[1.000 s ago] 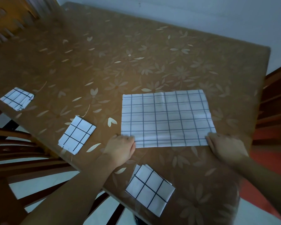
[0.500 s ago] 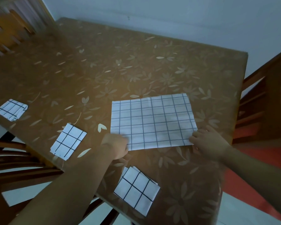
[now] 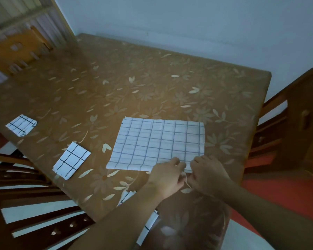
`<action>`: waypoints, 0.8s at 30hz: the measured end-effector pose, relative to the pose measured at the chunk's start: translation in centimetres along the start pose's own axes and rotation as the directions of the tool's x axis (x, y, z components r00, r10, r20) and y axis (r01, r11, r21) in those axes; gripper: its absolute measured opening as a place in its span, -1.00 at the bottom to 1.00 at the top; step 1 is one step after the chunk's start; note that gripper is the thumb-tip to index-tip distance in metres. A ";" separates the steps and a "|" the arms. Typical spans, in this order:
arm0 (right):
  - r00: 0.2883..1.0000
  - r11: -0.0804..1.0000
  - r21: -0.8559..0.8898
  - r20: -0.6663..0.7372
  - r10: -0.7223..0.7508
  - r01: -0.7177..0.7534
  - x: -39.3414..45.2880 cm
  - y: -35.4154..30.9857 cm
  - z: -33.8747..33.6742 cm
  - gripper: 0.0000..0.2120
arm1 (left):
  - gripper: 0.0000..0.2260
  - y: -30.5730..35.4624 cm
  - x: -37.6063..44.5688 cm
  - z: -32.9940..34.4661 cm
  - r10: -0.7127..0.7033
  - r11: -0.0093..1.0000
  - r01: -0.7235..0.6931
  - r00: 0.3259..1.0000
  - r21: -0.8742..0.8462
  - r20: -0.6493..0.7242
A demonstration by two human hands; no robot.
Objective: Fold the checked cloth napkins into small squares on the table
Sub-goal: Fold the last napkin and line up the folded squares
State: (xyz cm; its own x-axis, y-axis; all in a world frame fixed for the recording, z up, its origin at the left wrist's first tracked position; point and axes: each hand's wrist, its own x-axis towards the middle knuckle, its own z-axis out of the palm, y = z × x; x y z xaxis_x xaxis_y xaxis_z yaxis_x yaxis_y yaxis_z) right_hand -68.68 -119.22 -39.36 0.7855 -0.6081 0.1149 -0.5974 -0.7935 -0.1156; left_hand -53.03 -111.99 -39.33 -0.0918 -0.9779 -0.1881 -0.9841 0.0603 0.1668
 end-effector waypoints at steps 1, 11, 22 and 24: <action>0.998 0.998 0.056 -0.069 -0.014 0.018 -0.4 -0.5 -0.2 -0.76 | -0.72 0.4 -0.2 0.2 -0.009 1.000 0.009 0.999 0.004 -0.033; 0.998 1.000 0.008 0.061 -0.027 0.026 -4.7 -1.4 -0.3 -0.53 | -0.79 0.1 -7.1 1.0 -0.101 0.974 0.036 0.954 -0.226 -0.284; 0.944 0.977 -0.155 0.317 -0.090 0.145 -4.4 0.8 -2.7 -0.82 | -0.77 0.3 -11.1 0.5 -0.242 0.924 0.126 0.924 -0.360 -0.297; 0.921 0.968 -0.110 0.349 -0.174 0.225 -4.2 1.4 -2.6 -0.64 | -0.74 0.4 -9.9 0.2 -0.297 0.923 0.202 0.916 -0.328 -0.271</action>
State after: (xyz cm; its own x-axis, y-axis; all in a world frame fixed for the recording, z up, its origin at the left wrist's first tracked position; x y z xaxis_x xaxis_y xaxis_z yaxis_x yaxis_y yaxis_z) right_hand -73.21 -117.80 -37.41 0.8836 -0.4140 -0.2188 -0.4198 -0.9074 0.0219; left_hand -52.55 -102.29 -37.56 0.2489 -0.9677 0.0401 -0.8769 -0.2076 0.4334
